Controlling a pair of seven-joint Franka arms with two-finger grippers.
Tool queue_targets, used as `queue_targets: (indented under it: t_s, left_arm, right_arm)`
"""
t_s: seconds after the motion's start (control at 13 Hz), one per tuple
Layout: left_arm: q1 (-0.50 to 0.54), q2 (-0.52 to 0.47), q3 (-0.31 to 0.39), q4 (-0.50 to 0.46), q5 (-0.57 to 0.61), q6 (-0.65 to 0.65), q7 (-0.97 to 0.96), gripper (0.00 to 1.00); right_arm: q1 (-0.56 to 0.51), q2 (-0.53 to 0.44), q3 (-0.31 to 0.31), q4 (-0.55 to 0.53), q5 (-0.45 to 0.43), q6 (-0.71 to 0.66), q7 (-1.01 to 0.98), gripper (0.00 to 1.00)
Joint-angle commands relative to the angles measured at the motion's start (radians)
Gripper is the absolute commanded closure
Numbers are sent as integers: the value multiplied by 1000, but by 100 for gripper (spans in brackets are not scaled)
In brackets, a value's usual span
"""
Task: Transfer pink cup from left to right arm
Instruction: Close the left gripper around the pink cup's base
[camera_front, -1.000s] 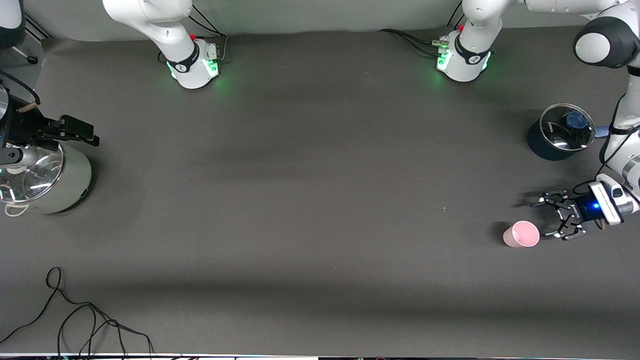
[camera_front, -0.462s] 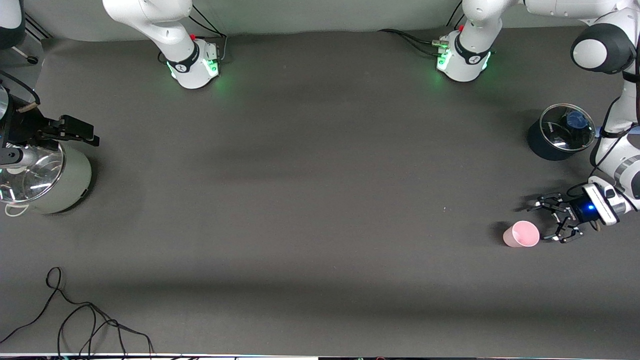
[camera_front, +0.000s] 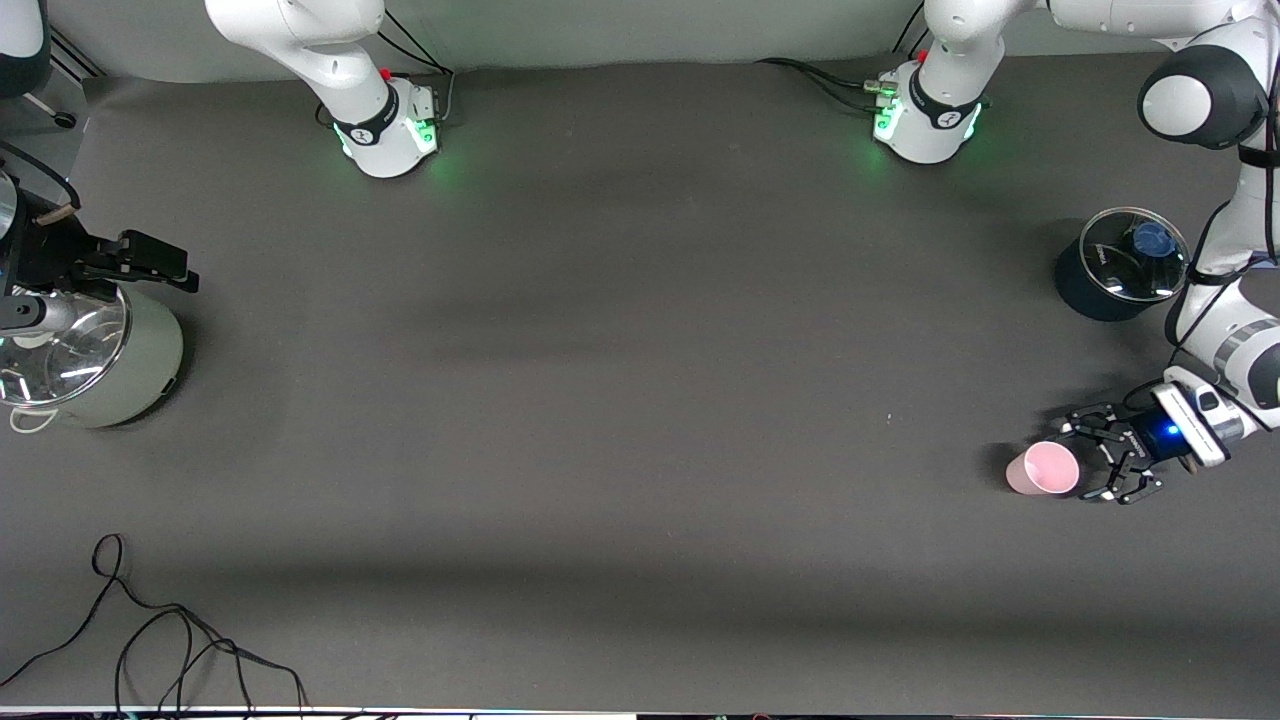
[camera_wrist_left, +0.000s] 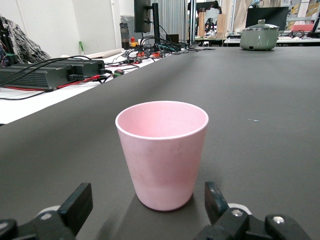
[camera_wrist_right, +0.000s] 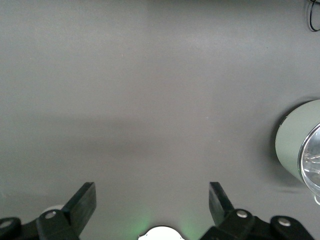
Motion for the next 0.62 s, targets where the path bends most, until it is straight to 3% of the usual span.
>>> queue_targets:
  t_s: [0.0,0.54]
  left_arm:
    - [-24,9,-1,7,-18,20,22,0]
    - [-71,13,-1,6,-4,63,20,0]
  right_arm:
    - [3,7,0,21,-9,-15,18,0]
    - [3,7,0,21,-9,-15,18,0]
